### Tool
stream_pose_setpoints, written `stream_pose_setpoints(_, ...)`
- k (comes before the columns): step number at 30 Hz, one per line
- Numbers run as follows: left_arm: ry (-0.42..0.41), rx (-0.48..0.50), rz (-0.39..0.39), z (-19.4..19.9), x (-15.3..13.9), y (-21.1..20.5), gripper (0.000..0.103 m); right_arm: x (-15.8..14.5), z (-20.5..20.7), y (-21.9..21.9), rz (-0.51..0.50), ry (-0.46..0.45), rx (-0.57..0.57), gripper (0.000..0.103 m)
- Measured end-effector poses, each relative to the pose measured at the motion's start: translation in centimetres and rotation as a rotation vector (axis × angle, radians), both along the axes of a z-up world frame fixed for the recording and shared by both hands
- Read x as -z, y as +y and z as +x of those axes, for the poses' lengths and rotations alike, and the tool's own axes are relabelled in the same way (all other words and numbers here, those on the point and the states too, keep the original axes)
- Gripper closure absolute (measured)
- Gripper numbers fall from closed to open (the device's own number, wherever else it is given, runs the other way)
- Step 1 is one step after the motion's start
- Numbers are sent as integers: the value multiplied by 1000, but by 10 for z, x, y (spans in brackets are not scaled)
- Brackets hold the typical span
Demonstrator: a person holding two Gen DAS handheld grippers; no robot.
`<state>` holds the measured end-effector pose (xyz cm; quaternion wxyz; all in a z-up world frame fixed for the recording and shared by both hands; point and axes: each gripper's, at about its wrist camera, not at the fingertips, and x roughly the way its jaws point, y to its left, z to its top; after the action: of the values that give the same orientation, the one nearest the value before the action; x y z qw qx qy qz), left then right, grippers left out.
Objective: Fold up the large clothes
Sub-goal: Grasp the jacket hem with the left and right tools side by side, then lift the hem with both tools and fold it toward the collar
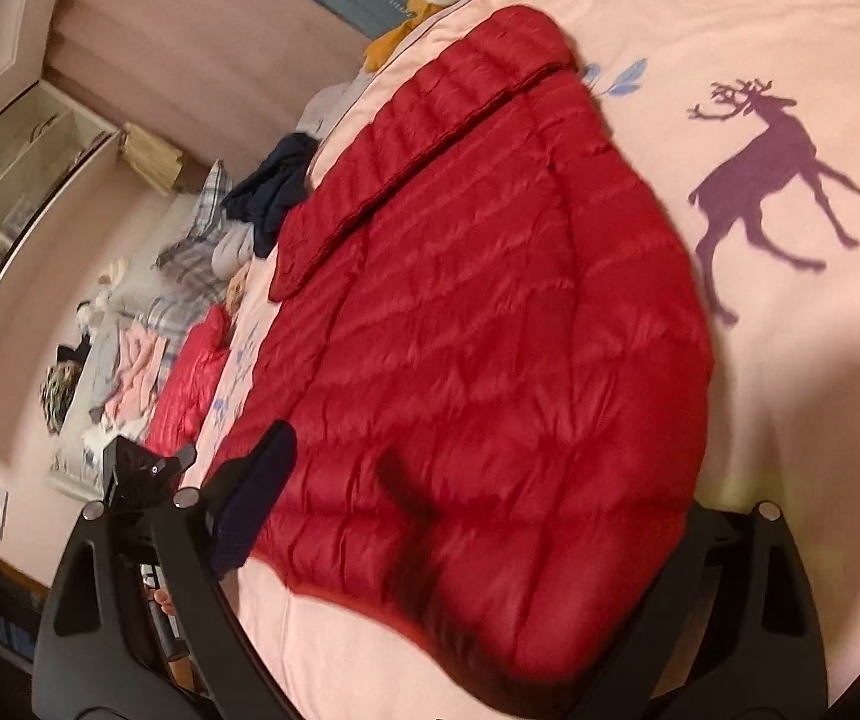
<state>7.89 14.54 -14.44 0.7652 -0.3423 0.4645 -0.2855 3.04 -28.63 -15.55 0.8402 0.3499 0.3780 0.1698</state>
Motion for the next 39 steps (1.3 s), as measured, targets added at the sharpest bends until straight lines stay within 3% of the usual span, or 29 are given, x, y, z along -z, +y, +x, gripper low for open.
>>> stream_pose_setpoints(6,-21,45,24,-27,3,0,23,3,-28,-5,46,2,-26,16)
stream_pose_setpoints(11,-14,21,2,-21,8,7,28,8,-34,-12,72,6,12,21)
stream_pose_setpoints(14,-10,-14,-3,-14,10,10,36,7,-29,-9,61,-2,31,22)
stream_pose_setpoints(17,8,-37,-12,-9,14,11,46,8,-25,-5,37,0,52,29)
stream_pose_setpoints(20,29,-54,24,-8,18,11,64,11,-25,0,5,7,84,48)
stream_pose_setpoints(22,49,-73,36,-8,20,14,76,15,-26,2,-8,15,102,66)
stream_pose_setpoints(25,42,-89,53,-13,19,14,82,17,-28,3,-7,16,117,78)
stream_pose_setpoints(30,-31,-101,189,-24,-1,6,86,8,-34,6,-24,-20,120,87)
stream_pose_setpoints(39,-242,-77,425,-46,-54,-22,87,-20,-50,9,-41,-104,101,89)
